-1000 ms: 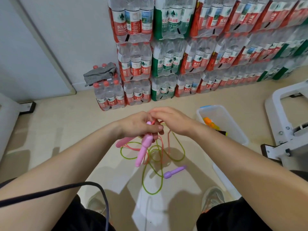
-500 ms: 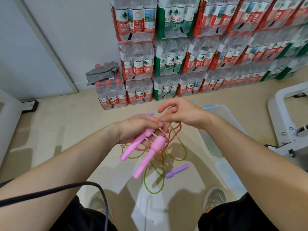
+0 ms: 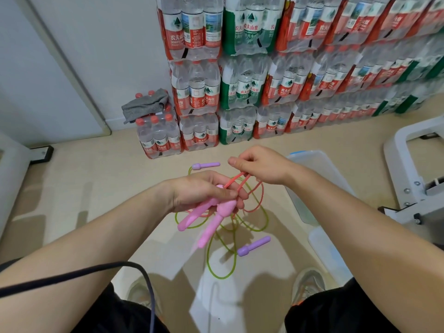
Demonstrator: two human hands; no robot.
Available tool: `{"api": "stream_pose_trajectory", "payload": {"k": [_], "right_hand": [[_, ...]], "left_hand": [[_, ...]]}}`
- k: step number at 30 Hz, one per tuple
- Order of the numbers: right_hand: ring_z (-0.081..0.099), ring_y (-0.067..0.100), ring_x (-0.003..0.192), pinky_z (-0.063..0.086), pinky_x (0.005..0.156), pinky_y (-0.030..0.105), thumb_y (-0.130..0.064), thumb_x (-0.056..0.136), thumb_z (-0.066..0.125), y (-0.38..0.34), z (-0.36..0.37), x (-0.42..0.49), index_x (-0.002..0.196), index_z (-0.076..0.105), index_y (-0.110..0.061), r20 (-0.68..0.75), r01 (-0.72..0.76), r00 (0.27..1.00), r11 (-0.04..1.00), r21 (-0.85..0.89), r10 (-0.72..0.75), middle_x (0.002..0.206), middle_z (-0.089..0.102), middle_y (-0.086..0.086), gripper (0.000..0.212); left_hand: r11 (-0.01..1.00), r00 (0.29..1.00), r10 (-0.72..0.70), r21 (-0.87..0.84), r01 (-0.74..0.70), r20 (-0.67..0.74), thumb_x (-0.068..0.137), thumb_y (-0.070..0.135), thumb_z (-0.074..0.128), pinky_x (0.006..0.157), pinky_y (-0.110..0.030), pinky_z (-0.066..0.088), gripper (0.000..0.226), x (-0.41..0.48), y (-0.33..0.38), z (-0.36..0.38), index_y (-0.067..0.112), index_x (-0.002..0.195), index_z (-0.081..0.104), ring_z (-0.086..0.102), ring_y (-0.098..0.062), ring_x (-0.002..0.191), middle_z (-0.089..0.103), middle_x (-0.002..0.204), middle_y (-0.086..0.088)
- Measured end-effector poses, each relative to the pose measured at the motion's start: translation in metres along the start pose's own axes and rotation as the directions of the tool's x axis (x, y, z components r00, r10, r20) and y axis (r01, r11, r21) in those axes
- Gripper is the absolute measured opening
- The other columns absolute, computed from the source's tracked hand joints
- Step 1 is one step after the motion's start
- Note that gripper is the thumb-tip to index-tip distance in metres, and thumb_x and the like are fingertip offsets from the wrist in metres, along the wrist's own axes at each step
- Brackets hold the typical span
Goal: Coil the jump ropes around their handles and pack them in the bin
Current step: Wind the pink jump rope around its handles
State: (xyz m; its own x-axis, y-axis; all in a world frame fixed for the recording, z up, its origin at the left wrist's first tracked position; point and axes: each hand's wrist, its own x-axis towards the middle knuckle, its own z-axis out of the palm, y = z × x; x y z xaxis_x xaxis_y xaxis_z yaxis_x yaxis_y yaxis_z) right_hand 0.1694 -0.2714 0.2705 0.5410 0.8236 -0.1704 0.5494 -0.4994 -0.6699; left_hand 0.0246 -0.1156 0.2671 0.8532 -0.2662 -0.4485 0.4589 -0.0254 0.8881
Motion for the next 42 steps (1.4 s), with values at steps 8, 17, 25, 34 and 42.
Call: {"api": "stream_pose_trajectory", "payload": {"k": [8, 17, 25, 34, 42], "right_hand": [[0.034, 0.018, 0.061, 0.028, 0.060, 0.035, -0.057, 0.098, 0.051, -0.004, 0.009, 0.001, 0.065, 0.047, -0.014, -0.046, 0.007, 0.999, 0.983, 0.185, 0.002, 0.065, 0.035, 0.005, 0.054], [0.042, 0.001, 0.048, 0.033, 0.051, 0.017, -0.042, 0.096, 0.064, -0.013, 0.007, 0.004, 0.077, 0.056, -0.011, -0.127, 0.015, 0.992, 0.947, 0.320, 0.027, 0.058, 0.046, -0.003, 0.038], [0.037, 0.006, 0.051, 0.031, 0.056, 0.026, -0.041, 0.099, 0.059, 0.003, 0.000, -0.004, 0.062, 0.050, -0.018, -0.197, 0.001, 0.977, 0.913, 0.408, 0.087, 0.053, 0.040, -0.011, 0.045], [0.035, 0.012, 0.042, 0.029, 0.047, 0.026, -0.037, 0.106, 0.047, -0.016, 0.042, -0.005, 0.075, 0.050, -0.017, -0.048, -0.124, 0.978, 0.755, 0.644, 0.202, 0.055, 0.045, -0.001, 0.037], [0.030, 0.013, 0.045, 0.025, 0.044, 0.023, -0.057, 0.102, 0.043, -0.029, 0.056, -0.008, 0.069, 0.043, -0.021, 0.085, -0.284, 0.949, 0.707, 0.648, 0.303, 0.054, 0.033, -0.005, 0.049]], "left_hand": [[0.995, 0.985, 0.028, -0.086, -0.043, -0.169, 0.099, 0.029, 0.059, 0.115, -0.051, 0.037, 0.025, 0.007, 0.002, 0.006, 0.008, 0.105, 0.070, 0.068, -0.029, 0.109, 0.074, 0.101, -0.019], [0.992, 0.994, 0.085, 0.101, -0.078, -0.074, 0.107, 0.007, 0.039, 0.067, -0.015, 0.048, 0.038, 0.007, 0.007, 0.017, 0.010, 0.093, 0.074, 0.068, -0.011, 0.079, 0.070, 0.090, -0.006], [0.982, 0.952, 0.178, 0.113, -0.153, -0.249, 0.099, 0.008, 0.055, 0.071, -0.032, 0.047, 0.019, 0.004, 0.010, -0.002, 0.009, 0.092, 0.073, 0.055, -0.026, 0.081, 0.069, 0.077, -0.003], [0.887, 0.894, 0.175, -0.327, -0.325, -0.412, 0.096, 0.008, 0.054, 0.085, -0.030, 0.047, 0.016, -0.001, 0.014, -0.015, 0.002, 0.098, 0.069, 0.063, -0.016, 0.080, 0.070, 0.079, -0.002], [0.812, 0.811, 0.097, -0.425, -0.400, -0.578, 0.098, 0.001, 0.053, 0.083, -0.042, 0.060, 0.018, -0.002, 0.018, -0.001, -0.003, 0.109, 0.066, 0.069, -0.022, 0.084, 0.074, 0.086, -0.007]]}}
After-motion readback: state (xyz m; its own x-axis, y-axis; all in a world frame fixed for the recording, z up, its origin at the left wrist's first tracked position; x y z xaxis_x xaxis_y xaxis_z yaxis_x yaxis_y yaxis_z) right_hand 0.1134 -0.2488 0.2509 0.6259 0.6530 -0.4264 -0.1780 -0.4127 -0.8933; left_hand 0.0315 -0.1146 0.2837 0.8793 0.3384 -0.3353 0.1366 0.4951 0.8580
